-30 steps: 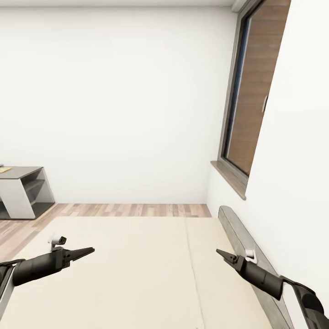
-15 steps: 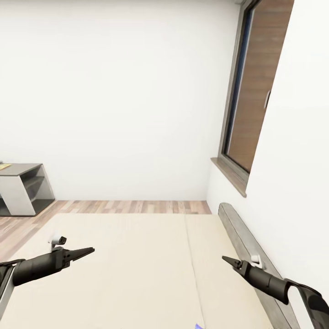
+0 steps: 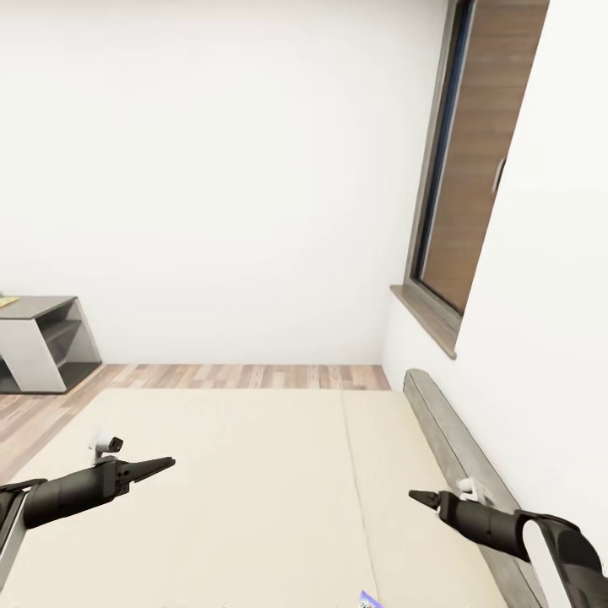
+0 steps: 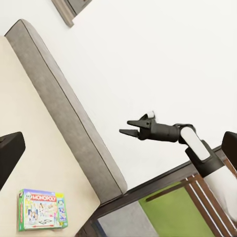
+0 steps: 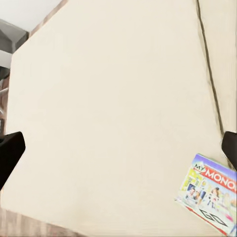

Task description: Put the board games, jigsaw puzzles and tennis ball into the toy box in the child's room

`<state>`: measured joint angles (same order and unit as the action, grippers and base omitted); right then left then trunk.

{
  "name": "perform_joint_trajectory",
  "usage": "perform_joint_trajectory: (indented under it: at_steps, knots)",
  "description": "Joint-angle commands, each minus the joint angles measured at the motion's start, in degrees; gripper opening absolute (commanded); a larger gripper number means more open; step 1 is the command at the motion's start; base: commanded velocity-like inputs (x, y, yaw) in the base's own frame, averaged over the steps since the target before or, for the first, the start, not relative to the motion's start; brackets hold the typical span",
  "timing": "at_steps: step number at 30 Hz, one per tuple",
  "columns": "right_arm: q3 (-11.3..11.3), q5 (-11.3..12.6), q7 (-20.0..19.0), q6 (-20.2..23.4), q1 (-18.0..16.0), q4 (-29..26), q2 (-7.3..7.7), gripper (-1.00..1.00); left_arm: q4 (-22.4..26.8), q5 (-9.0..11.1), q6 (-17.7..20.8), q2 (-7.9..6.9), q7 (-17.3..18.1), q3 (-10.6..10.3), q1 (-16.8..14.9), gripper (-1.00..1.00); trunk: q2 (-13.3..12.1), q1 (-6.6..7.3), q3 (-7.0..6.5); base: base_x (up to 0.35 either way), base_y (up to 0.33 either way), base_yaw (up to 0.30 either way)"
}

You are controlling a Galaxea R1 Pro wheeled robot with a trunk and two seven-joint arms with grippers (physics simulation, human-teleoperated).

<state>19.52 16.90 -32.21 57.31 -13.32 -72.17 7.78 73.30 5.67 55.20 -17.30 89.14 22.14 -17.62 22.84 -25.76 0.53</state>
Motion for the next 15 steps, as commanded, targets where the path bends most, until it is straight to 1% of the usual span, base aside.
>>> perform_joint_trajectory:
  at_steps: [1, 3, 8, 9, 12, 13, 15]
  knots:
    - [-0.86, -1.02, -0.13, 0.8, -0.04, -1.29, -0.09, 1.0, 0.0, -0.04, 0.61, -0.01, 0.24, 0.0, -0.03, 1.0, 0.08, -0.02, 0.15, 0.0, 0.0, 0.0]
    - [-2.27, -1.74, 0.18, 1.62, 0.0, -3.29, -0.16, 1.0, 0.0, -0.04, 0.61, -0.01, 0.24, 0.0, -0.04, 1.0, 0.08, -0.02, 0.34, 0.0, 0.0, 0.0]
    - [-4.05, -3.05, 1.07, 2.3, 0.05, -5.89, -0.23, 1.0, 0.0, -0.04, 0.61, -0.01, 0.22, 0.04, -0.04, 1.0, 0.08, -0.02, 0.81, 0.0, 0.0, 0.0]
    - [-4.48, -3.79, 1.76, 2.44, 0.08, -6.44, -0.28, 1.0, 0.0, -0.04, 0.61, -0.01, 0.23, 0.06, -0.04, 1.0, 0.08, -0.02, 0.9, 0.0, 0.0, 0.0]
    - [-4.9, -5.08, 3.14, 2.55, 0.07, -6.86, -0.34, 1.0, 0.0, -0.04, 0.61, -0.01, 0.23, 0.06, -0.03, 1.0, 0.08, -0.02, 1.18, 0.0, 0.0, 0.0]
    - [-5.07, -5.99, 4.3, 2.58, 0.06, -6.95, -0.38, 1.0, 0.0, -0.04, 0.61, -0.01, 0.24, 0.07, -0.02, 1.0, 0.08, -0.02, 1.27, 0.0, 0.0, 0.0]
    - [-5.14, -6.9, 5.71, 2.6, 0.07, -6.89, -0.45, 1.0, 0.0, -0.04, 0.61, -0.01, 0.24, 0.08, -0.03, 1.0, 0.08, -0.02, 1.46, 0.0, 0.0, 0.0]
